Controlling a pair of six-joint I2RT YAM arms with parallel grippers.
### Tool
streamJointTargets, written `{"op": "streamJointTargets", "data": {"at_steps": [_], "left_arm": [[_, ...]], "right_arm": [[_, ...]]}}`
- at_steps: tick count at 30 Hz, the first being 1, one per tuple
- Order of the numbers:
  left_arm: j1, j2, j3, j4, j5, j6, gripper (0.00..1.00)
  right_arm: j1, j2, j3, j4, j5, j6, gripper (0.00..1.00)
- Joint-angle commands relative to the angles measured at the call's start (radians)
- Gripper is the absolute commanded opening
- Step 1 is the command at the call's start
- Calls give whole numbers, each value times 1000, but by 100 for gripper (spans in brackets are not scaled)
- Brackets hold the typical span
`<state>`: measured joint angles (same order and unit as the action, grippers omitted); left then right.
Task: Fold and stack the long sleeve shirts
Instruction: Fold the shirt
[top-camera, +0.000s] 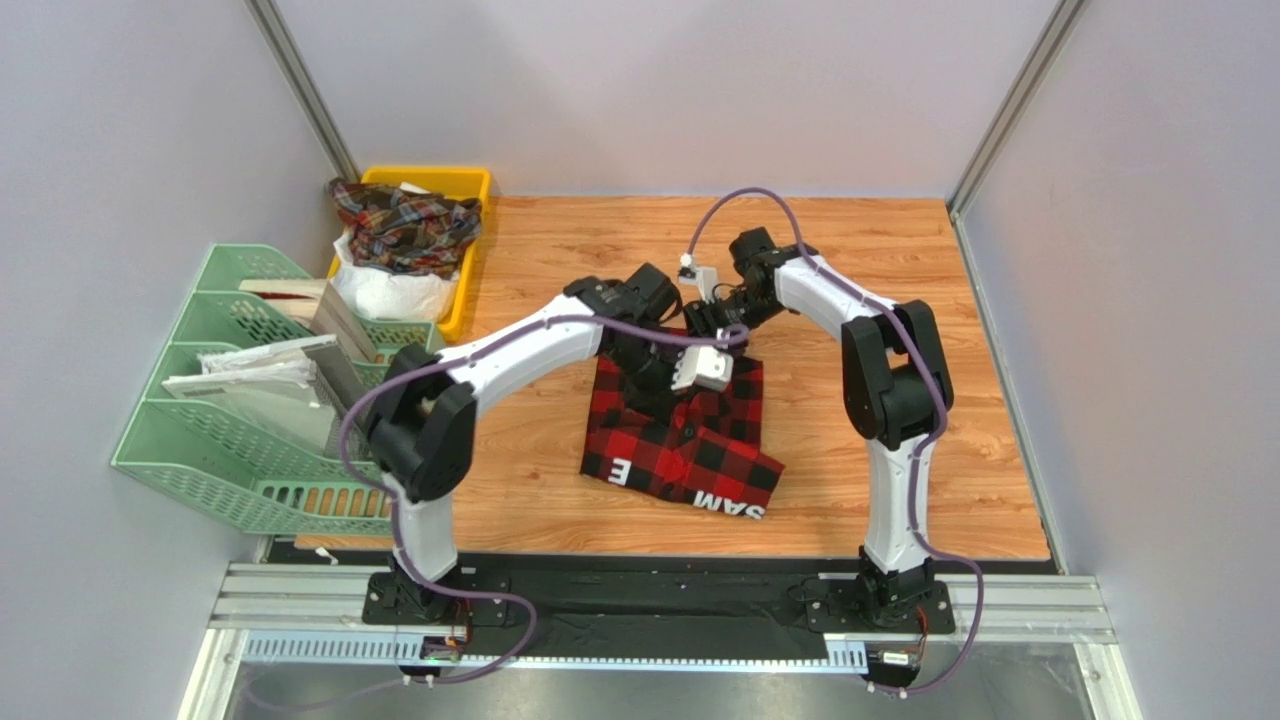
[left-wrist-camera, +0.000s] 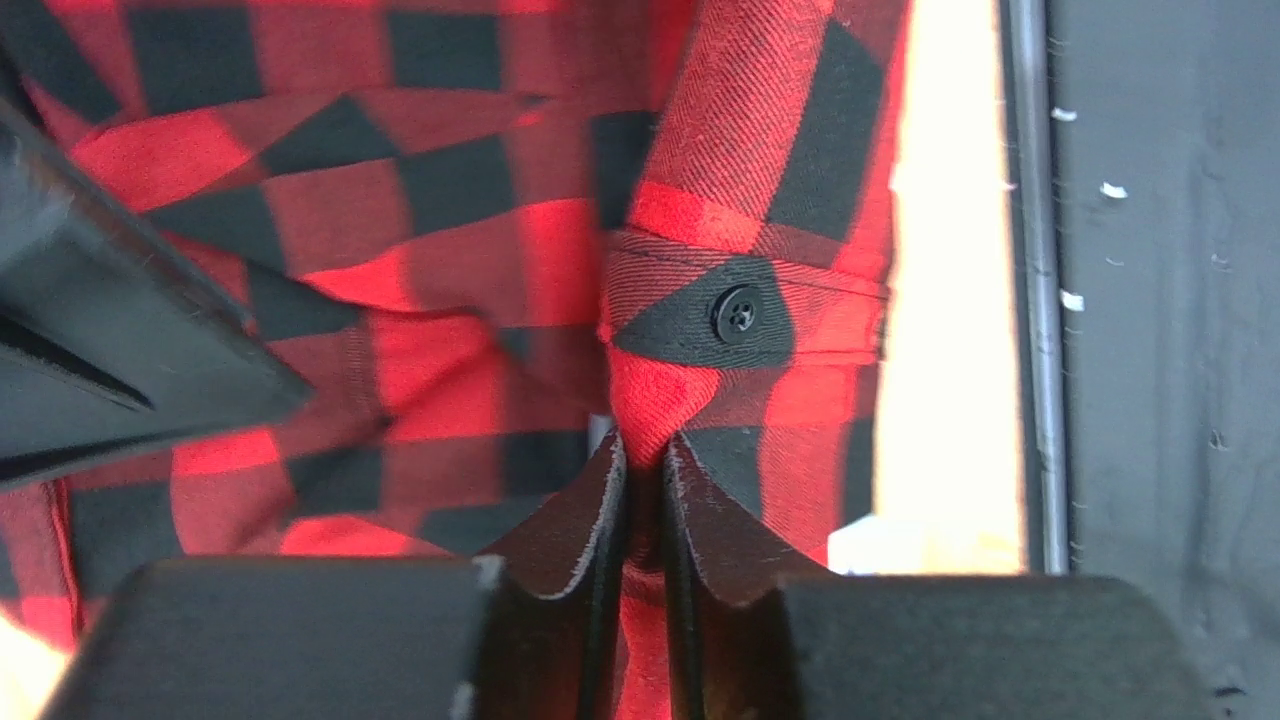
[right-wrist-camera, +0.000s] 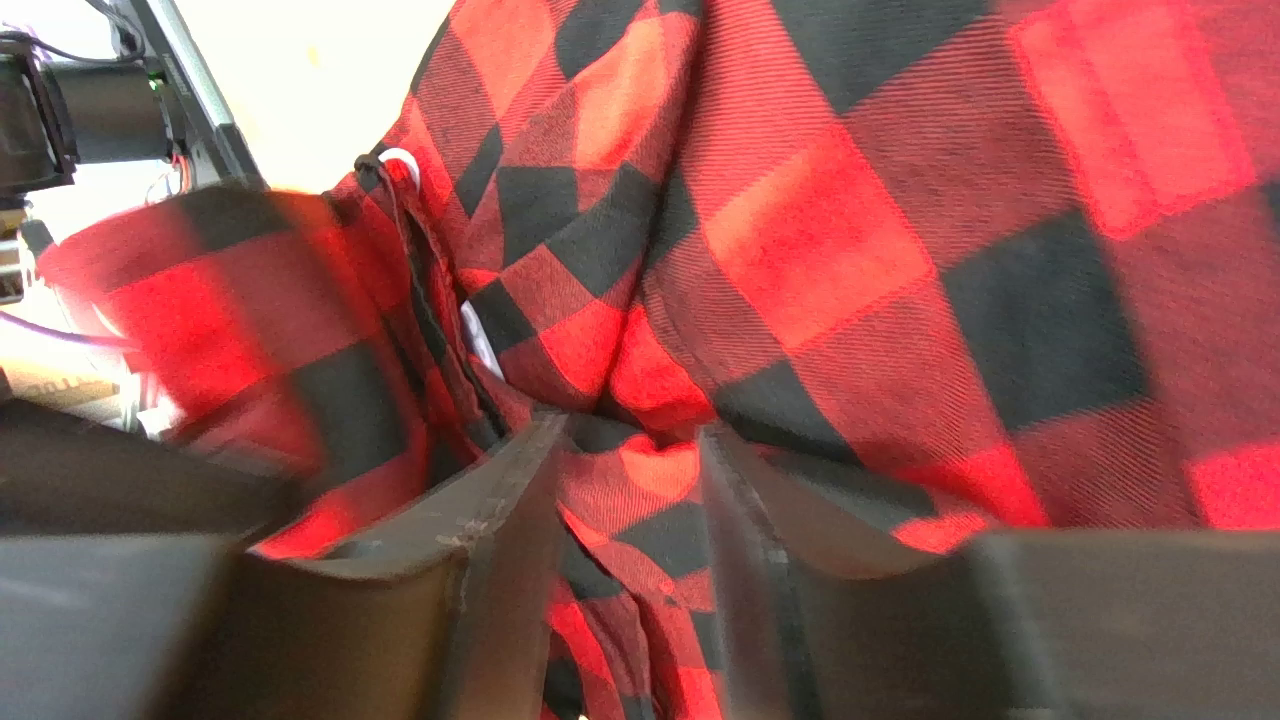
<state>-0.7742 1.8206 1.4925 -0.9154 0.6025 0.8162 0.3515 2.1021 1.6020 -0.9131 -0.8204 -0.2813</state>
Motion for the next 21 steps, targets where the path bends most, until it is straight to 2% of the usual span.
{"op": "streamJointTargets", "data": {"at_steps": [1,3,4,5,6,7,9,10,15,19,21], "left_arm": [[99,170,156,-99,157,88,20],[153,216,182,-109,157,74,21],[170,245,198,-114,166,64,26],[202,255,202,-123,177,43,29],[219,258,204,-125,192,22,34],[239,247,196,-123,241,-1,41],[298,217,177,-94,301,-92,48],[320,174,138,-73,357,-133,56],[417,30,-30,105,431,-392,58],[434,-17,-145,176,393,-463,59],[437,-9,-173,213,366,-495,59]], "right_arm": [[-63,-34,98,-70,-10,-45,52],[-101,-60,122,-117,-5,-55,59],[-114,-76,124,-134,-8,-58,66],[-141,-91,118,-150,-14,-68,68],[-154,-132,92,-171,-19,-79,75],[-176,-157,69,-181,-23,-88,78],[-196,-233,-26,-179,-31,-101,80],[-213,-257,-62,-176,-34,-101,81],[-224,-381,-267,-80,-31,-32,83],[-232,-485,-433,-41,-54,-1,86],[-230,-571,-496,11,-22,8,94]]}}
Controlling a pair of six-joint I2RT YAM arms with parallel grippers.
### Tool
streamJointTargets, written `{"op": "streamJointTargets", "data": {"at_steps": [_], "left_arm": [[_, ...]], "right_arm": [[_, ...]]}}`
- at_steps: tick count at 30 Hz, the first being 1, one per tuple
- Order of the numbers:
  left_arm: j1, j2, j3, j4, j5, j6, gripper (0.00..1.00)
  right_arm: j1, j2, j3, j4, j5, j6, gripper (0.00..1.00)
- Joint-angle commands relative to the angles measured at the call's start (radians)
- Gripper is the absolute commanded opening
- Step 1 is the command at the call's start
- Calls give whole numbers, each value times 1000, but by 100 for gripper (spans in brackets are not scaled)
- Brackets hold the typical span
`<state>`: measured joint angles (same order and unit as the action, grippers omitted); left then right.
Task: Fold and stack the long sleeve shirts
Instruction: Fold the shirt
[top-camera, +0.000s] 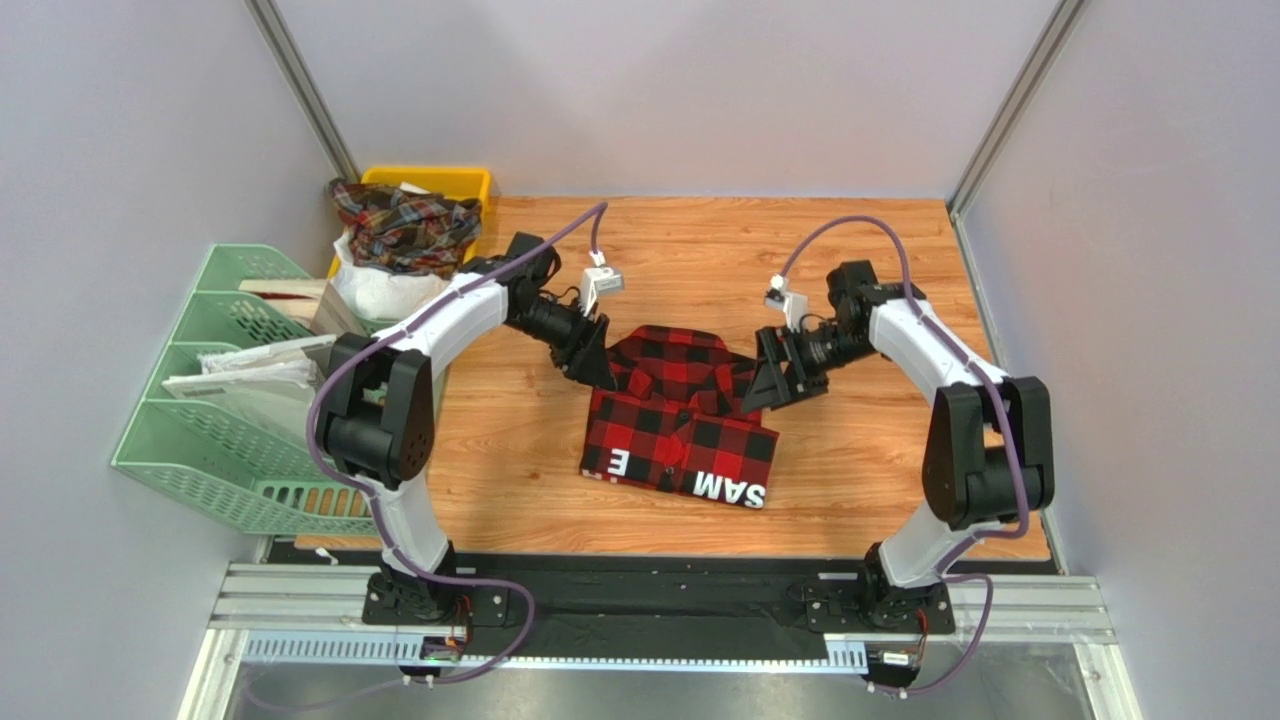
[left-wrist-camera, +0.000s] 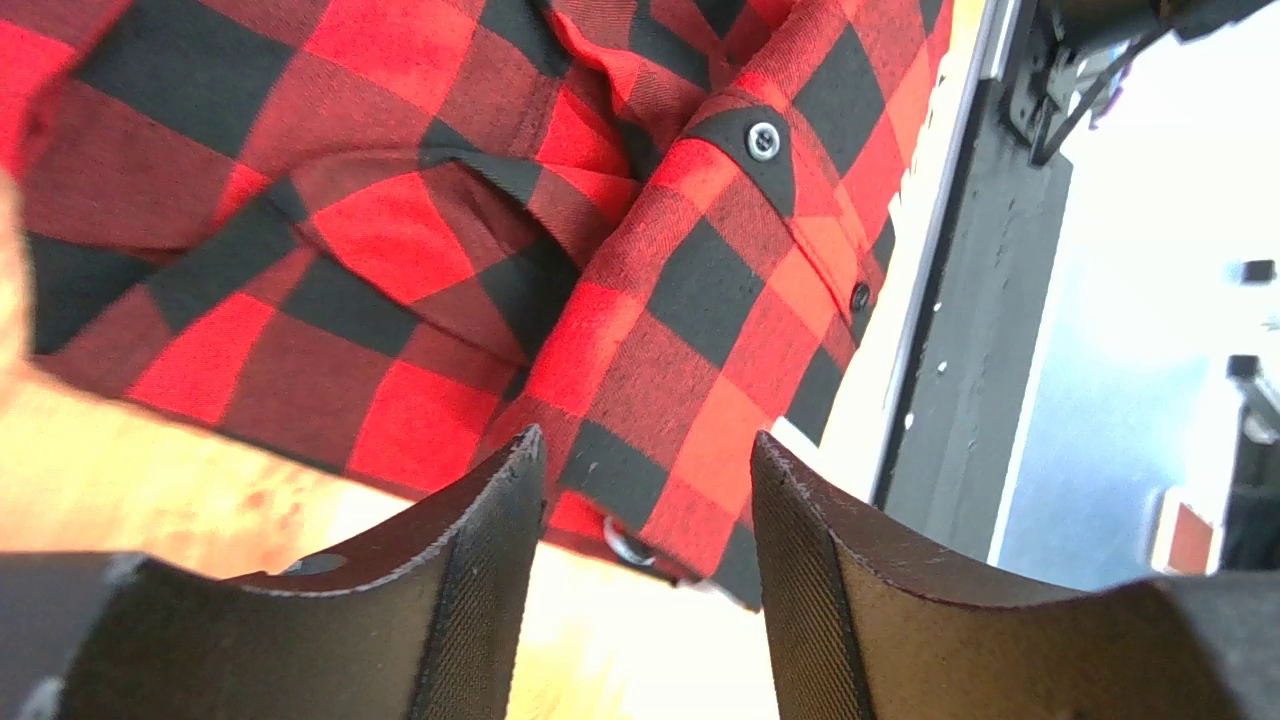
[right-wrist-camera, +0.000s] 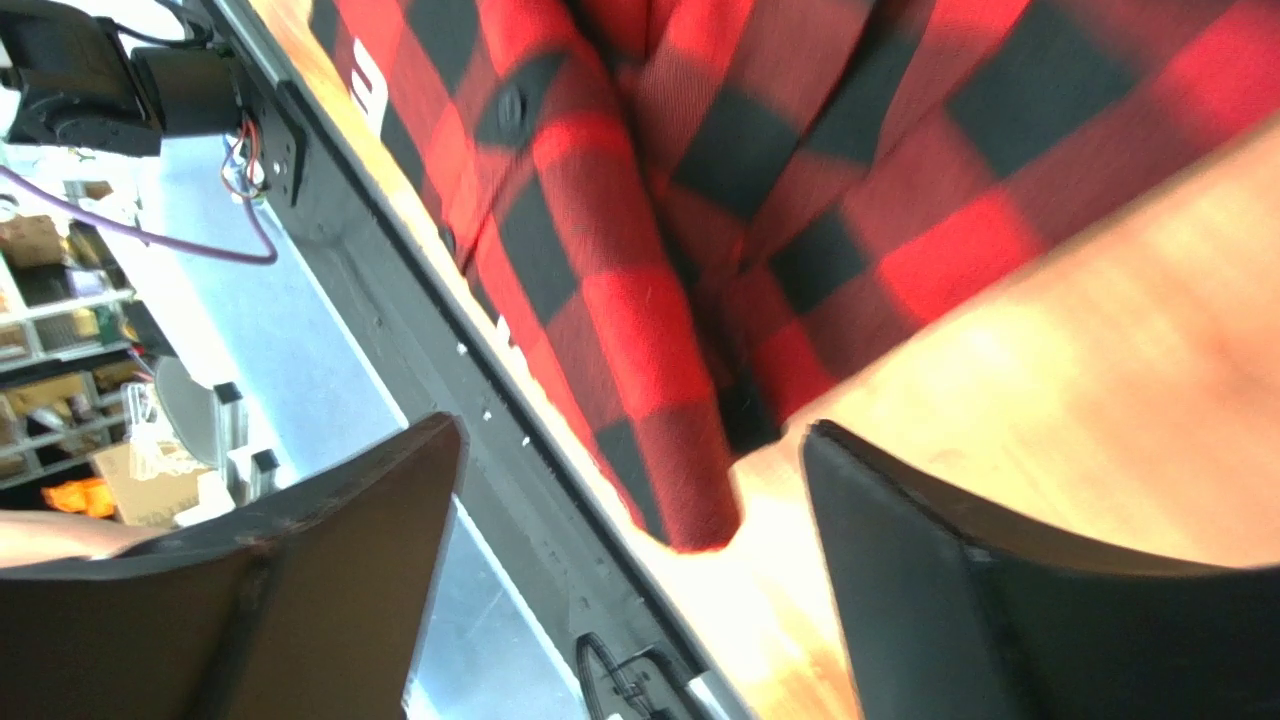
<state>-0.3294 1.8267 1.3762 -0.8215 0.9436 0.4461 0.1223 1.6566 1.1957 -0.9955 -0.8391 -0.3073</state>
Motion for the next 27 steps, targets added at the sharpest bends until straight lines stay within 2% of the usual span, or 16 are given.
{"op": "streamJointTargets", "data": {"at_steps": [1,5,10,13,14,16,17,20,22,23,27], "left_arm": [[-8,-7,-58,130,9,-132,60],[-4,37,-48,143,-8,-141,60],[0,91,-43,137,15,-144,60],[1,92,-55,151,40,-159,59],[4,92,-61,163,49,-171,58],[6,92,-75,174,60,-181,56],[7,92,-80,183,67,-184,54],[13,94,-83,167,99,-182,49],[15,89,-89,150,95,-175,51],[15,80,-103,153,92,-172,54],[16,72,-120,176,84,-176,56]], "right_arm": [[-3,-147,-138,115,17,43,95],[-1,-169,-200,190,69,33,95],[7,-120,-216,239,61,25,88],[11,-106,-222,261,49,22,76],[14,-107,-226,274,41,22,67],[23,-110,-235,288,38,22,60],[30,-110,-235,291,46,22,52],[34,-112,-237,288,52,20,45],[34,-115,-235,267,63,1,47],[34,-118,-235,256,64,-7,55],[36,-147,-248,222,77,-42,65]]}}
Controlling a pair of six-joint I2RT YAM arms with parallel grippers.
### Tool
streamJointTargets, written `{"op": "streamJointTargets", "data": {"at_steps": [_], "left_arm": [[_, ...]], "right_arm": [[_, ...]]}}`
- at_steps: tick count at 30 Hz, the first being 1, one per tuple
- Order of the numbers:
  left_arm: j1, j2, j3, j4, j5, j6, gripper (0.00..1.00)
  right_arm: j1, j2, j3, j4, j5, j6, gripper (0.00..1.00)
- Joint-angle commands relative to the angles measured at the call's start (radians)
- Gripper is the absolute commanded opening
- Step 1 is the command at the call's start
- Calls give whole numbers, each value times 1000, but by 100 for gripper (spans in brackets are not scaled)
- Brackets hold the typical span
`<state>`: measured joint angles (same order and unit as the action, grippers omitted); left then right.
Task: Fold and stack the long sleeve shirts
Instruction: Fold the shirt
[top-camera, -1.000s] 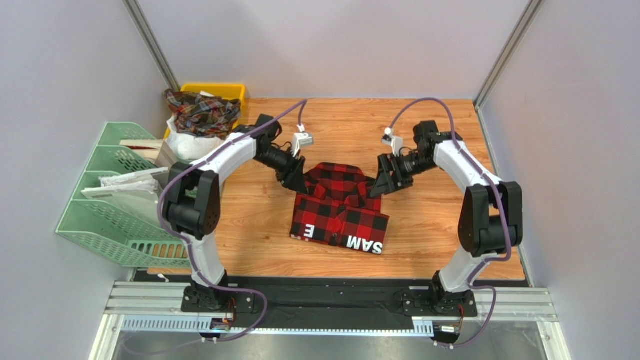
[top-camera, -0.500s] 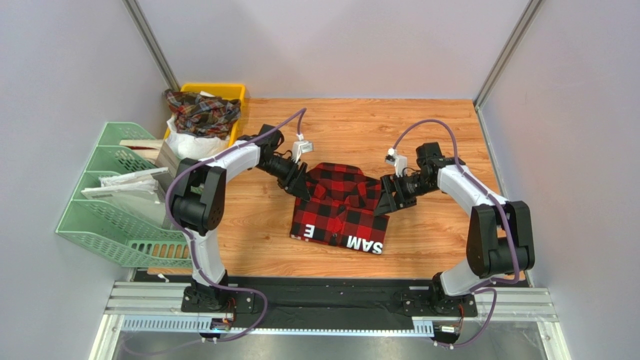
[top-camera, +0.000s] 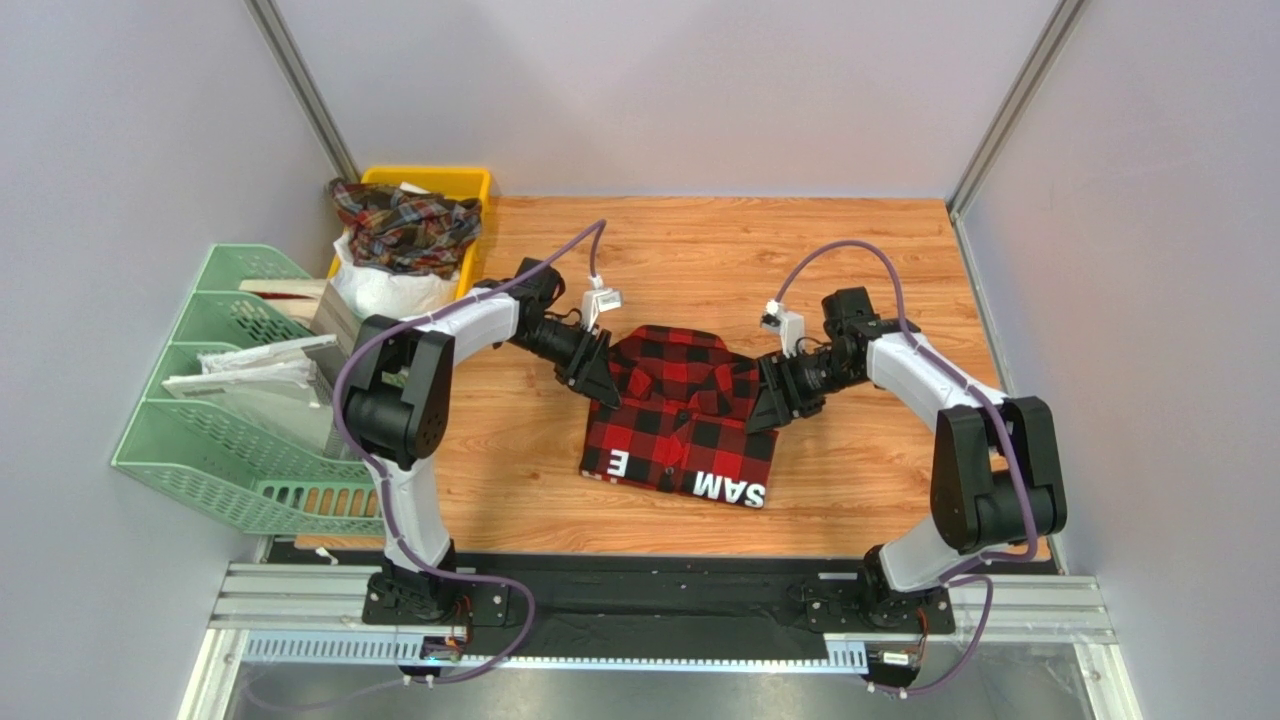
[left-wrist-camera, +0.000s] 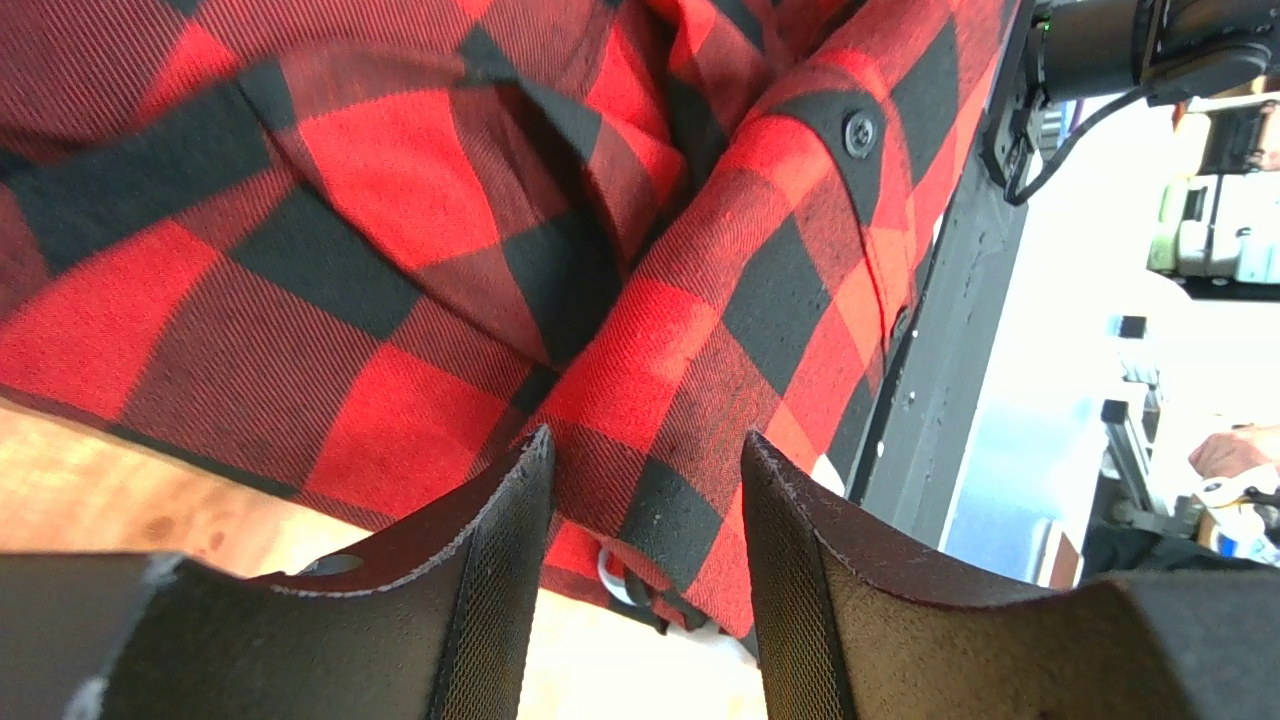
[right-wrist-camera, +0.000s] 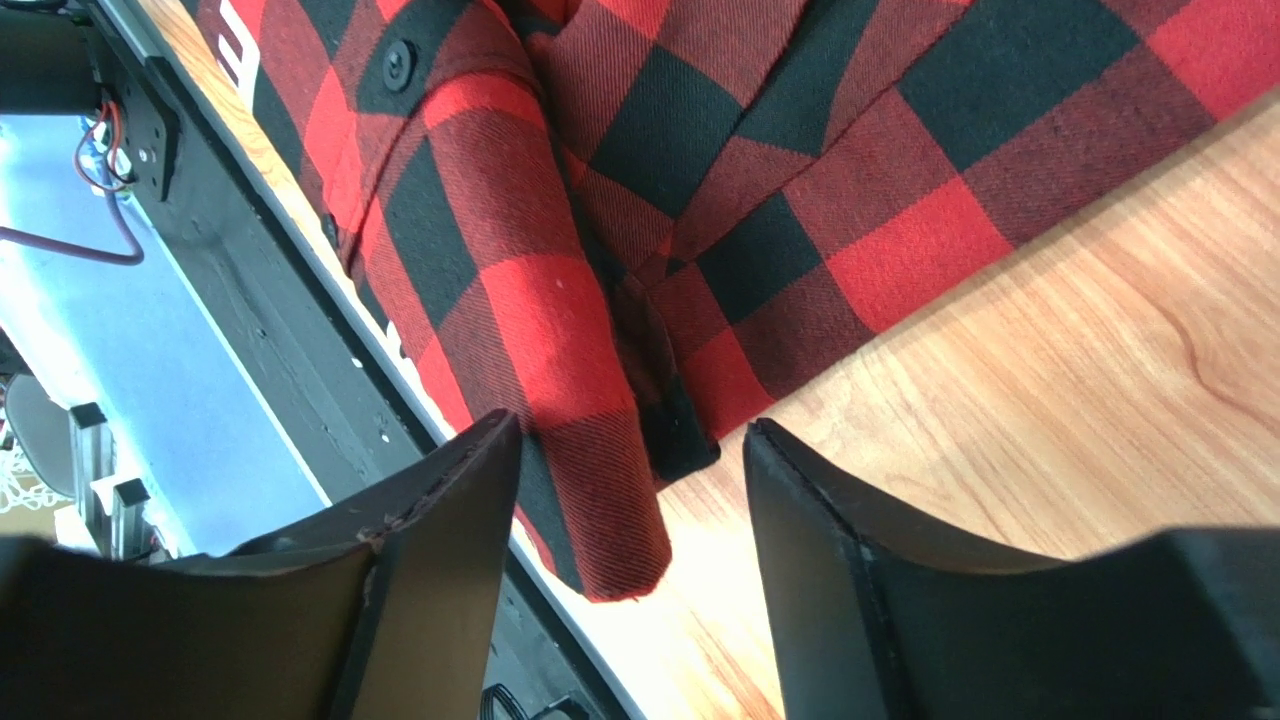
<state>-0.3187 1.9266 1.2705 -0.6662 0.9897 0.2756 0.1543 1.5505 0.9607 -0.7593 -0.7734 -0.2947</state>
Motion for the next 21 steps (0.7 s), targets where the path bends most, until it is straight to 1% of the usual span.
{"op": "streamJointTargets", "data": {"at_steps": [1,4,6,7,10,12,15,16,18,19,21], "left_arm": [[6,-25,-14,22,40,-10,56],[6,-15,-17,34,58,-22,56],[6,-14,-19,39,61,-30,53],[6,-12,-20,42,66,-32,53],[6,-11,-23,45,76,-38,54],[7,-14,-31,54,61,-49,58],[7,-14,-46,88,58,-68,59],[7,-8,-46,86,61,-70,58],[7,-9,-46,73,63,-65,53],[9,-11,-46,67,69,-61,45],[7,-15,-46,33,79,-43,35]], "right_arm": [[1,-55,-16,-37,5,-58,69],[-1,-89,-42,-40,-13,-60,69],[1,-107,-46,-34,-15,-52,68],[1,-104,-48,-32,-26,-50,66],[2,-75,-40,-32,-20,-58,56],[2,-50,-36,-32,-17,-72,55],[4,-35,-39,-23,-18,-73,44],[2,-33,-37,-14,-18,-72,36],[4,-24,-33,-11,-26,-69,25],[5,-24,-30,-9,-29,-67,15],[11,-27,-22,-12,-35,-66,8]]}}
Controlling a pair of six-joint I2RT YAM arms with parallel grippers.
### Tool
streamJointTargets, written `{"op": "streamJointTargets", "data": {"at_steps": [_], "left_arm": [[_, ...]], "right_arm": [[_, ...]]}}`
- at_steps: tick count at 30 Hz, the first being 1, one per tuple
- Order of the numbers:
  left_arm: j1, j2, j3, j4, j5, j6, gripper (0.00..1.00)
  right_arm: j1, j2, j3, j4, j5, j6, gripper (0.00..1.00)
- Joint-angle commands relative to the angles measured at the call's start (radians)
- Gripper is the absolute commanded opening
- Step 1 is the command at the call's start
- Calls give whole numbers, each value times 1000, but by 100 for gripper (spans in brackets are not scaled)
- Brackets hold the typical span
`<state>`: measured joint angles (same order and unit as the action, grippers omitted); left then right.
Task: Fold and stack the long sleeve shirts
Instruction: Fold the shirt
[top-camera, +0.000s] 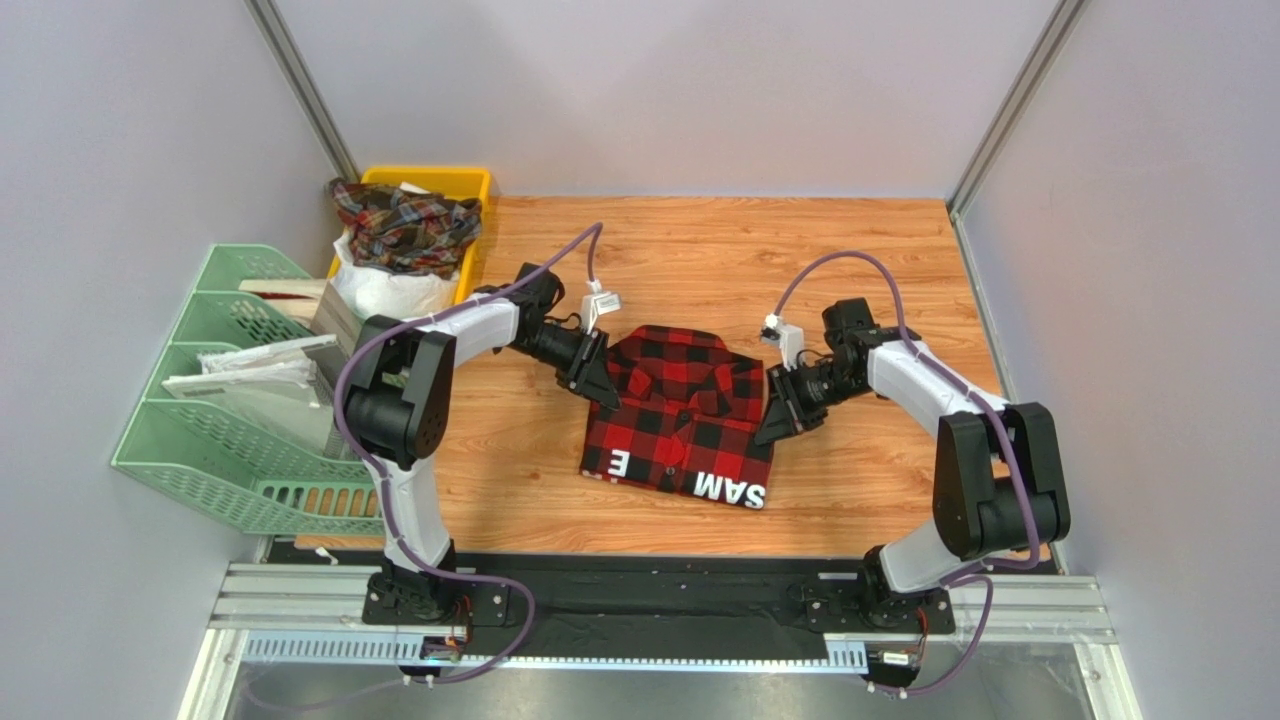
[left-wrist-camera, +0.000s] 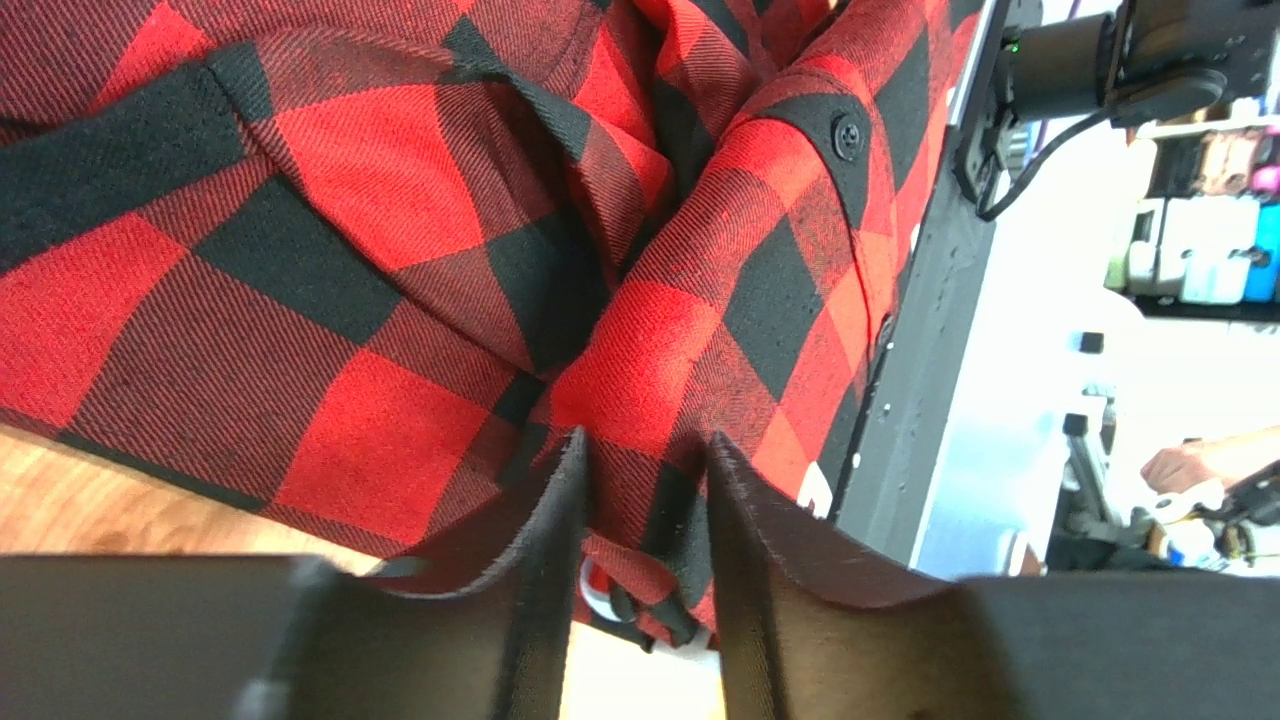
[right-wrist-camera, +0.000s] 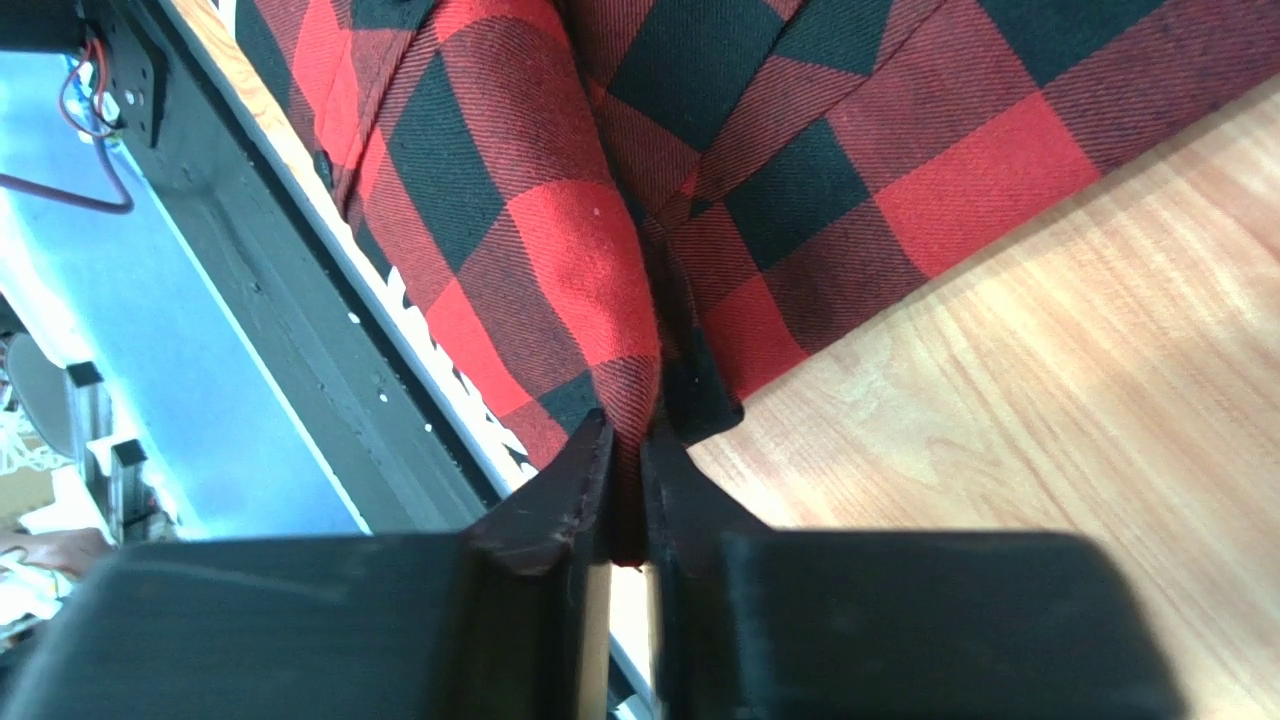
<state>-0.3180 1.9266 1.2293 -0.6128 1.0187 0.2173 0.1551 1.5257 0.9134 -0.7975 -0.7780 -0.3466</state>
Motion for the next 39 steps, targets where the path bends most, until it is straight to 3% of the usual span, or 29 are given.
{"op": "streamJointTargets", "data": {"at_steps": [1,3,7,10,15,21,26,32,39], "left_arm": [[8,-23,-11,-27,55,22,30],[10,-35,-22,-34,57,24,30],[11,-90,-54,-24,61,25,7],[20,-135,-60,-38,70,21,0],[28,-204,-37,-106,63,31,0],[51,-189,84,-174,44,34,0],[65,-88,208,-170,-49,8,0],[65,149,357,-189,-192,-105,0],[43,206,305,-183,-290,-150,0]], "right_arm": [[12,-10,27,26,-32,-14,3],[21,-16,31,26,-35,-14,0],[35,-30,53,8,-41,-3,0],[47,-56,71,-23,-38,1,0],[49,-93,126,-71,-20,-2,0],[44,-29,283,-130,-7,-32,0],[32,120,412,-123,23,-43,0],[32,368,536,-56,98,6,0],[47,501,519,-6,158,18,0]]}}
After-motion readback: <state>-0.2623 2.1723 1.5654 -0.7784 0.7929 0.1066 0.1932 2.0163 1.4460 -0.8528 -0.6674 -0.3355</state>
